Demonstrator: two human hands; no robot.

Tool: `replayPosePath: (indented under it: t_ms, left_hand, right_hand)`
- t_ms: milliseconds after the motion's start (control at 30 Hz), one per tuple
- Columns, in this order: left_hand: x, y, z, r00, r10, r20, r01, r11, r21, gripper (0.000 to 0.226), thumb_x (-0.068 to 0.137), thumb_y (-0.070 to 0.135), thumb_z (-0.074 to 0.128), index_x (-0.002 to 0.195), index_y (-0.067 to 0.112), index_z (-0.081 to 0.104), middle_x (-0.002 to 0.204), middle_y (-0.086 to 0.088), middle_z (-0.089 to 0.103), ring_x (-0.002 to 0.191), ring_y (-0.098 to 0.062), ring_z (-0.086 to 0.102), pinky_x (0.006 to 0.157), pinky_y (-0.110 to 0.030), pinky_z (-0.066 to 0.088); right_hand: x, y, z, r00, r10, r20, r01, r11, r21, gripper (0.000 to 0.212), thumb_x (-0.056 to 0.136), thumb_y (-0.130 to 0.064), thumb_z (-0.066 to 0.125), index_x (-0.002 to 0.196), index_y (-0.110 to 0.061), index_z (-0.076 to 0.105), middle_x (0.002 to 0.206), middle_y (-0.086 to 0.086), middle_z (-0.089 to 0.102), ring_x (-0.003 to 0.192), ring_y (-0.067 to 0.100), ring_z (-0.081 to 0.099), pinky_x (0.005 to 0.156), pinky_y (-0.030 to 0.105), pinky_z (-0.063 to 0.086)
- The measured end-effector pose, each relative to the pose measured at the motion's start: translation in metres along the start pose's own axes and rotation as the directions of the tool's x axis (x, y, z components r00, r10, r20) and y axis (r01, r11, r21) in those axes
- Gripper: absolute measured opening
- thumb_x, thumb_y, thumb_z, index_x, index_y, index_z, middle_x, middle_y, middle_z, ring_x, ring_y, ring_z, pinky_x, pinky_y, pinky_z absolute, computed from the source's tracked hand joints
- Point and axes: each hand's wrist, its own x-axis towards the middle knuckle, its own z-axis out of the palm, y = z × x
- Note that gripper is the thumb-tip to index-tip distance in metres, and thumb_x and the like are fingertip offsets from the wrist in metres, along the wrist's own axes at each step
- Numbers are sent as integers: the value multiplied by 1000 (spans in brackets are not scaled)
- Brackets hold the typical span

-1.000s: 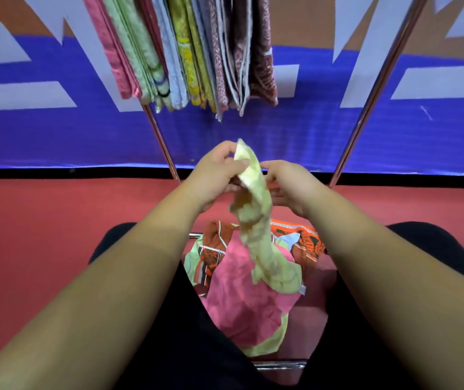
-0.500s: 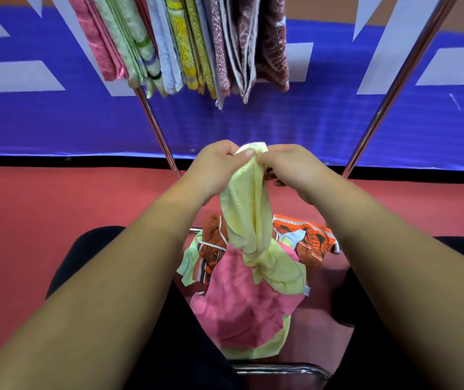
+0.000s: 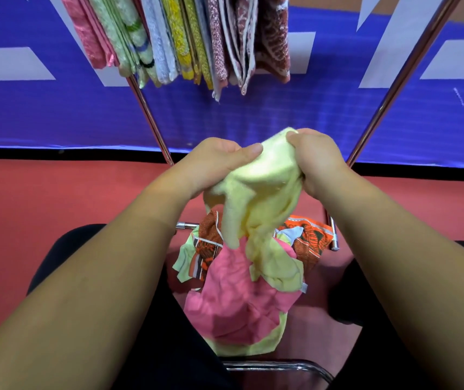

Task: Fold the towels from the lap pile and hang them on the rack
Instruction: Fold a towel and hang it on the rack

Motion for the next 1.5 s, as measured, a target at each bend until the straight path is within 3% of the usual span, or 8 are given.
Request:
replayPosePath:
  t_ms: [200, 400, 533, 700, 867, 1133, 1300, 1500]
  left_hand:
    - [1, -16, -17, 992, -108, 66, 86, 959, 270, 40, 83, 40, 90, 90, 8, 66, 74, -25, 69, 58, -34, 68, 51, -47, 61]
    - [4, -32, -28, 993, -95, -65, 116, 835, 538, 35, 92, 49, 79, 81, 18, 67, 73, 3, 62, 67, -16, 58, 58, -28, 42]
    - [5, -30, -25, 996, -73, -57, 92, 849, 520, 40, 93, 54, 75, 80, 18, 66, 70, 5, 60, 64, -12, 53, 59, -30, 39]
    - [11, -37, -25, 994, -90, -66, 112, 783, 612, 27, 89, 41, 83, 91, 18, 68, 89, -2, 70, 79, -21, 64, 69, -35, 52]
    - [12, -42, -26, 997, -68, -46, 78, 619, 782, 28, 80, 30, 89, 96, 17, 70, 92, -2, 69, 88, -25, 62, 70, -33, 43]
    - [13, -48, -30, 984, -80, -157, 173, 610, 773, 21, 70, 7, 79, 72, 27, 74, 77, 4, 72, 83, -24, 69, 78, -38, 61]
    - [14, -43, -24, 977, -22, -212, 150, 778, 610, 25, 75, 10, 76, 65, 32, 75, 60, 2, 70, 63, -22, 71, 68, -34, 61]
    - [7, -27, -13, 979, 161, -126, -122, 954, 273, 24, 81, 0, 81, 78, 25, 82, 95, 8, 80, 97, -12, 75, 97, -37, 58]
  right_hand:
    - [5, -5, -17, 956, -140, -257, -57, 772, -634, 16, 92, -1, 61, 103, -12, 65, 83, 2, 58, 87, 31, 61, 71, 33, 42]
    - [10, 4, -25, 980, 194, -54, -188, 977, 102, 18, 90, -21, 83, 94, -3, 78, 75, 5, 70, 70, 25, 66, 71, 38, 56]
    - [4, 5, -28, 973, 217, 81, -206, 971, -120, 14, 84, -20, 88, 89, -8, 81, 89, 8, 81, 85, 25, 79, 89, 46, 66]
    - [5, -1, -23, 982, 102, 161, -72, 980, -183, 14, 100, -34, 70, 99, -20, 69, 92, 5, 72, 78, 24, 66, 71, 38, 55]
    - [5, -9, -27, 959, 12, 284, -39, 995, 91, 10, 108, -26, 59, 109, -18, 65, 91, 3, 72, 79, 19, 68, 75, 36, 55]
    - [-13, -14, -22, 856, 60, 513, -163, 974, 158, 25, 109, -20, 57, 85, -19, 61, 72, -1, 64, 65, 15, 65, 63, 30, 57]
    - [-17, -10, -16, 809, 71, 584, -157, 983, 98, 22, 108, -26, 62, 86, -21, 59, 65, -2, 57, 55, 13, 57, 58, 27, 52]
    - [-10, 1, -13, 807, 63, 587, -77, 997, -2, 14, 106, -30, 65, 95, -21, 64, 89, 2, 68, 78, 16, 65, 72, 31, 55]
